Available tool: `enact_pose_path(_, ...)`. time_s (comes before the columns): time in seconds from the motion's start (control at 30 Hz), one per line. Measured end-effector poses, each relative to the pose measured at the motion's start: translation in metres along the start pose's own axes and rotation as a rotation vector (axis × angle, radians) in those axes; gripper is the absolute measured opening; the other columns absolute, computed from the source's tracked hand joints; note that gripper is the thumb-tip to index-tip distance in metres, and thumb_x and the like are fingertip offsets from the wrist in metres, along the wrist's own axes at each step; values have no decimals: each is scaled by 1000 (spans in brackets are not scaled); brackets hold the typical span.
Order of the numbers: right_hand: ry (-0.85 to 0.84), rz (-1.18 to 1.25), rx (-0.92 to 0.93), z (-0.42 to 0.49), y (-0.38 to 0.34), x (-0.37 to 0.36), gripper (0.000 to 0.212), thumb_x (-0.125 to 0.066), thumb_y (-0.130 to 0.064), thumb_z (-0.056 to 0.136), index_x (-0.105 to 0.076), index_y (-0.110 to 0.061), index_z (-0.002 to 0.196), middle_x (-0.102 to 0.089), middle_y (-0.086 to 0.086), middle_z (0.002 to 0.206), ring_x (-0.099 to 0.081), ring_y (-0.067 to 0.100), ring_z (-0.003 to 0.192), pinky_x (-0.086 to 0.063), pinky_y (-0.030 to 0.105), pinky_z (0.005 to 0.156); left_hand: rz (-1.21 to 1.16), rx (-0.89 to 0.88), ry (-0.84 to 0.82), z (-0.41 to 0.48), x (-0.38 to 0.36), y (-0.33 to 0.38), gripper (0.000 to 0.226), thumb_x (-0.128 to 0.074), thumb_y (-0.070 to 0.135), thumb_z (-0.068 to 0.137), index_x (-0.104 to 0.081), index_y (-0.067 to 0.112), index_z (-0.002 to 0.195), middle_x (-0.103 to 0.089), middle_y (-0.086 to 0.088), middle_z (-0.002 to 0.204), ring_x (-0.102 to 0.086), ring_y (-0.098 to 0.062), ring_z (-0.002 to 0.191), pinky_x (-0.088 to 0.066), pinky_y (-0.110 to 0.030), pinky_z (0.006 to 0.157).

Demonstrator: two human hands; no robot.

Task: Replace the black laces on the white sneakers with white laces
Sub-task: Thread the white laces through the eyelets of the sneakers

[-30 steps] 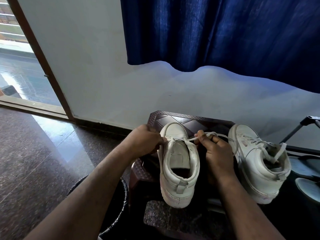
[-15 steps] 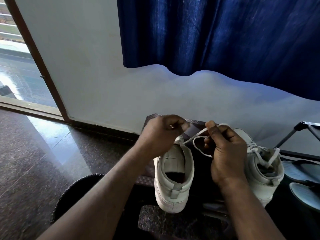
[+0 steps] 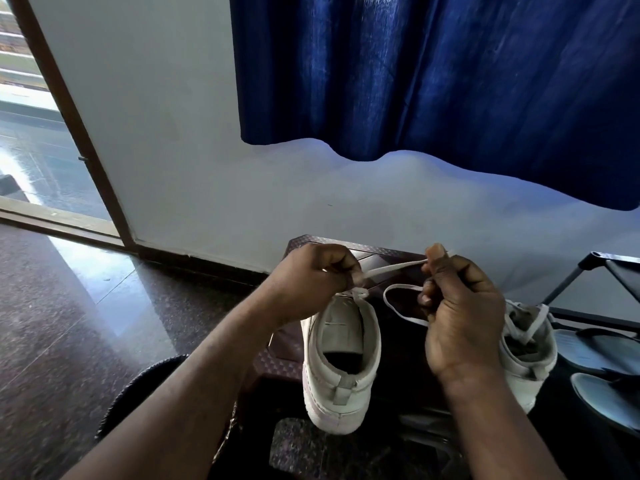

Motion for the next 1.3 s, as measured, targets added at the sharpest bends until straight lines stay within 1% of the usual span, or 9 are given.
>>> enact_pose_path(0.3, 53, -108, -4, -4, 6, 3, 29, -82, -31, 78, -63, -10, 72, -58, -2, 59, -46, 10, 50, -45, 24, 50, -145, -64, 42, 1, -13, 24, 18, -76, 22, 94, -73, 33, 80, -74, 4, 74, -68, -12, 73, -56, -37, 81)
enact_pose_path(0.47, 222, -601, 202, -4, -9, 23, 38, -87, -40, 80, -57, -21, 93, -63, 0, 89, -58, 7, 71, -53, 37, 77, -197, 10, 66, -1, -11, 21, 19, -71, 18, 95, -74, 24, 77, -63, 11, 64, -51, -6, 61, -42, -24, 64)
enact_pose_path(0.53, 122, -769, 440, -13, -28, 2, 39, -80, -46, 85, -61, -20, 108, -61, -2, 105, -58, 12, 88, -51, 29, 84, -154, 38, 69, -1, -14, 18, 18, -71, 24, 95, -72, 25, 77, -63, 4, 66, -51, -9, 62, -43, -29, 65)
enact_pose_path(0.6, -137, -858, 485, -18, -19, -24, 35, -65, -53, 90, -70, -20, 104, -67, -8, 102, -62, 16, 92, -51, 26, 83, -111, 43, 68, 0, -16, 18, 20, -71, 30, 96, -71, 25, 77, -66, 3, 69, -55, -12, 64, -46, -32, 66)
enact_pose_path(0.73, -459, -723, 94, -20, 30, -40, 44, -51, -54, 96, -73, -19, 82, -75, -4, 79, -69, 13, 78, -54, 39, 76, -2, 37, 41, 0, -16, 15, 20, -68, 17, 94, -71, 25, 76, -73, 8, 75, -65, -11, 72, -52, -31, 72)
enact_pose_path(0.9, -407, -98, -159, -16, 23, -39, 33, -62, -31, 93, -66, -18, 63, -60, 8, 69, -56, 20, 67, -49, 35, 73, 135, 166, 97, 1, 3, -8, 31, -63, 11, 92, -66, 33, 69, -65, 21, 71, -56, 1, 66, -40, -15, 60)
enact_pose_path(1.03, -414, 281, -147, -6, -6, -32, 28, -61, -31, 96, -63, -16, 73, -57, 3, 76, -54, 17, 63, -48, 31, 67, 333, 323, 238, -6, 29, -35, 33, -53, 20, 80, -64, 50, 72, -62, 20, 83, -63, -16, 89, -54, -34, 82)
enact_pose_path(1.2, -357, 192, -116, -2, -11, -23, 34, -54, -29, 100, -67, -16, 71, -64, 5, 77, -53, 17, 61, -46, 27, 60, 303, 286, 239, -4, 25, -35, 22, -62, 19, 89, -66, 37, 75, -67, 16, 86, -67, -16, 93, -49, -28, 74)
enact_pose_path(1.3, -334, -7, -64, -5, -9, -25, 35, -60, -28, 99, -69, -17, 67, -65, 8, 74, -50, 20, 58, -43, 27, 58, 181, 81, 283, -2, 22, -7, 14, -69, 38, 92, -69, 39, 106, -63, 17, 106, -62, -14, 108, -48, -30, 90)
Point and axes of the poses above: each hand's wrist, its own z-axis towards the middle knuckle, its own x-axis out of the back of the hand, y = z × x, the point moved 10 cm from there along z, towards the middle knuckle
